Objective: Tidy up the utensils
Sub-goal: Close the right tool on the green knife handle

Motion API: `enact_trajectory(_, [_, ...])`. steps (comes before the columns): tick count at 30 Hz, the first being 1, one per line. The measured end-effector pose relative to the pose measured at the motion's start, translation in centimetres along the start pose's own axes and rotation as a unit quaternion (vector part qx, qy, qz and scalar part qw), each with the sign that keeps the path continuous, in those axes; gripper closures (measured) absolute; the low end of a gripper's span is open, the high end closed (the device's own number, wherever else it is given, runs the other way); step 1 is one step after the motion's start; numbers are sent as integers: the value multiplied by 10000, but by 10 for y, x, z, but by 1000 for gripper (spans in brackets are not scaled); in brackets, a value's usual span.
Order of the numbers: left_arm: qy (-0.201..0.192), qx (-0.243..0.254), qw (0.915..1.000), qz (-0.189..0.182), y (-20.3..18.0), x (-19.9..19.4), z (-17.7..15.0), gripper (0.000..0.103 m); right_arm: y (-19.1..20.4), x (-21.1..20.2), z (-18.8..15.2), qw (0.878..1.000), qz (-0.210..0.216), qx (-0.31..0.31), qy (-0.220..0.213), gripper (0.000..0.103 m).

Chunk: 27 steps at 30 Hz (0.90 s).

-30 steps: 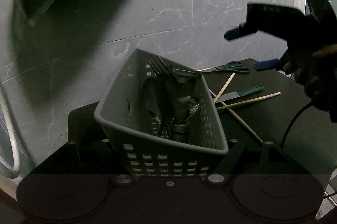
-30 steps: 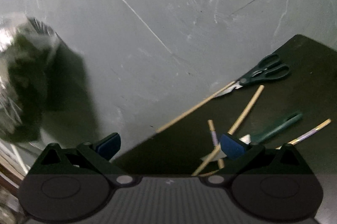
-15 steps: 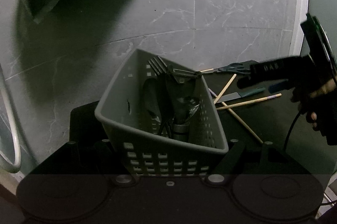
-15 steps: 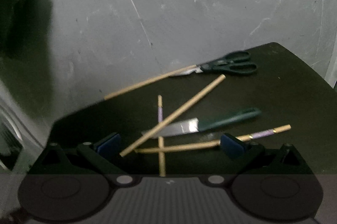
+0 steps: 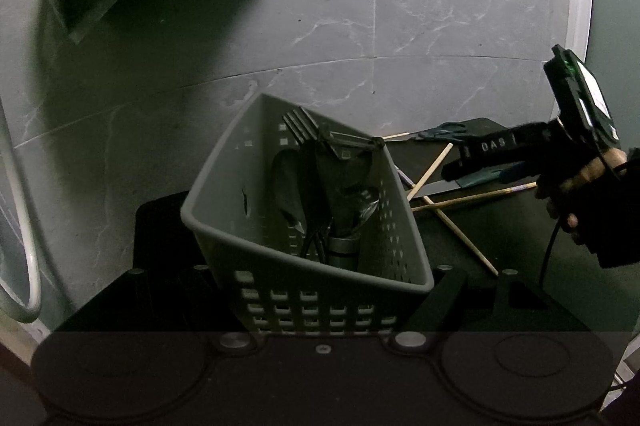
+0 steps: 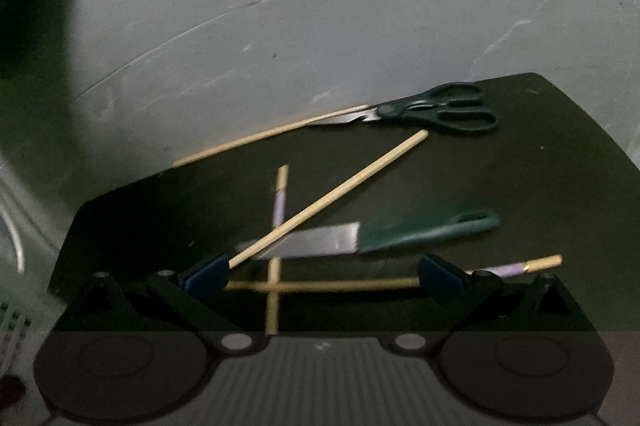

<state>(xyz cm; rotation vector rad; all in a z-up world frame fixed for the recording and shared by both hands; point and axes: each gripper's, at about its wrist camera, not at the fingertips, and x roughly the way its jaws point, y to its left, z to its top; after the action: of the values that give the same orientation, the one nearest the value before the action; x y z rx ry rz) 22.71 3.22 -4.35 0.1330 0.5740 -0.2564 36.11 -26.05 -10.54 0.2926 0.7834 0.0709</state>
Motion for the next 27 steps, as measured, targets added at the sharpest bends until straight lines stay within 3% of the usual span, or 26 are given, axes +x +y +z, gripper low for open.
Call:
enact_trajectory(6, [15,-20,10000,38,-2,1,1,26,-29,15,13,9952,-486,842,76,2])
enact_trajectory(10, [31,-33,10000,64,-3,1,1,26,-40,22,16,9922,-704,1022,106,10])
enact_trajectory(16, [47,-51,9999,103,-5,1,2,26,-38,30,22,9916,-1037,775,-27,17])
enact_trajectory(21, [58,-63,9999,129,-6,1,3,26,-24,38,23,9928,-1159,250,-173,32])
enact_trajectory(27, [66,-67,9998,150,-7,1,3,26,-8,51,26,9925,-1124,-383,-295,60])
